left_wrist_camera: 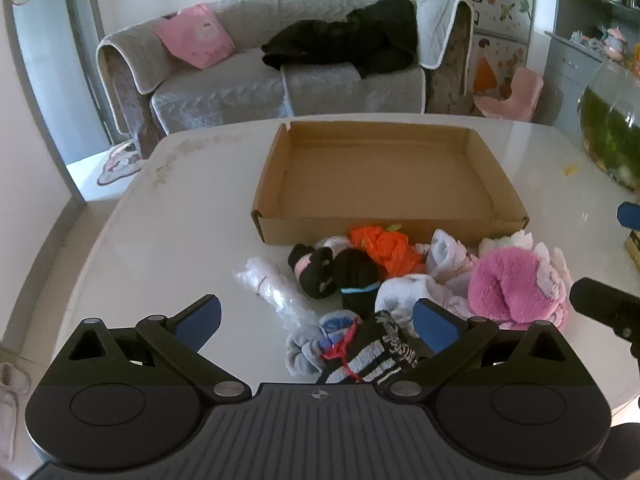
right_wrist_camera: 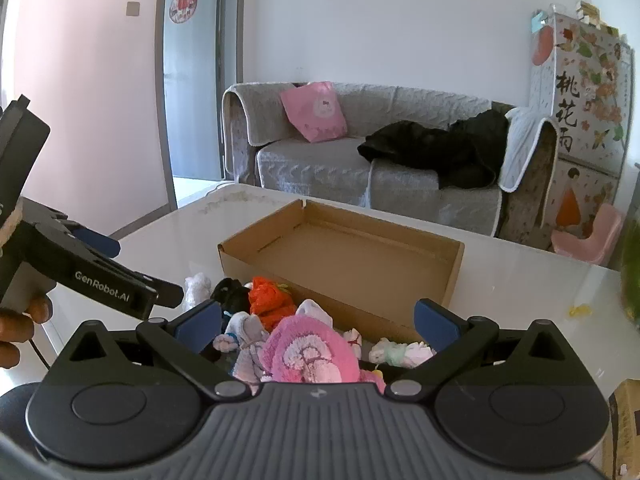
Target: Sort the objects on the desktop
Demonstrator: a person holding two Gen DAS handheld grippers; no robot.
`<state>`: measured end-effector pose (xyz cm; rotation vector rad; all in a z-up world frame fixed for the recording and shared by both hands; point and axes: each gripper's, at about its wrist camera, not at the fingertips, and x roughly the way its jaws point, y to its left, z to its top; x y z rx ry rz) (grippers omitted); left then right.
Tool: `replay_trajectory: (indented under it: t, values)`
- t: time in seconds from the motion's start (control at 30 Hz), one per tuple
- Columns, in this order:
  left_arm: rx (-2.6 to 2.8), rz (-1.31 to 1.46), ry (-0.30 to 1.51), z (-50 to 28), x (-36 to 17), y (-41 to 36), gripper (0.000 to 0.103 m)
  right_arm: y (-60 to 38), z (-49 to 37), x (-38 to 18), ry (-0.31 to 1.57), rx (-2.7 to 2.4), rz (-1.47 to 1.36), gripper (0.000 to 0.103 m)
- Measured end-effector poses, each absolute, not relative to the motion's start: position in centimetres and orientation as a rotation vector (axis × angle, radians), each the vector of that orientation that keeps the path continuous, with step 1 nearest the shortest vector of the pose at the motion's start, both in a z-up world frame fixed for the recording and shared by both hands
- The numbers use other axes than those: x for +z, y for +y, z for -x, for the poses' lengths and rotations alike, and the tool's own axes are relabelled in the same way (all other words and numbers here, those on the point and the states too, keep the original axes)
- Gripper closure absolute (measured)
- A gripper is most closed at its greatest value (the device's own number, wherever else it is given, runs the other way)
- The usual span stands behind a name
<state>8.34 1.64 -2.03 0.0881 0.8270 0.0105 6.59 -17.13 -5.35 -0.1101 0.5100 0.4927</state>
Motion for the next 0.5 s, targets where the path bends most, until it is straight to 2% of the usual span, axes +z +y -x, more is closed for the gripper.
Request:
replay_trajectory:
  t: [0.5]
  values:
    - [-0.025, -0.134, 0.871, -9.0, -6.1, 2.6, 0.000, -17.1, -7.2, -7.3, 0.550, 0.518, 0.109, 0.000]
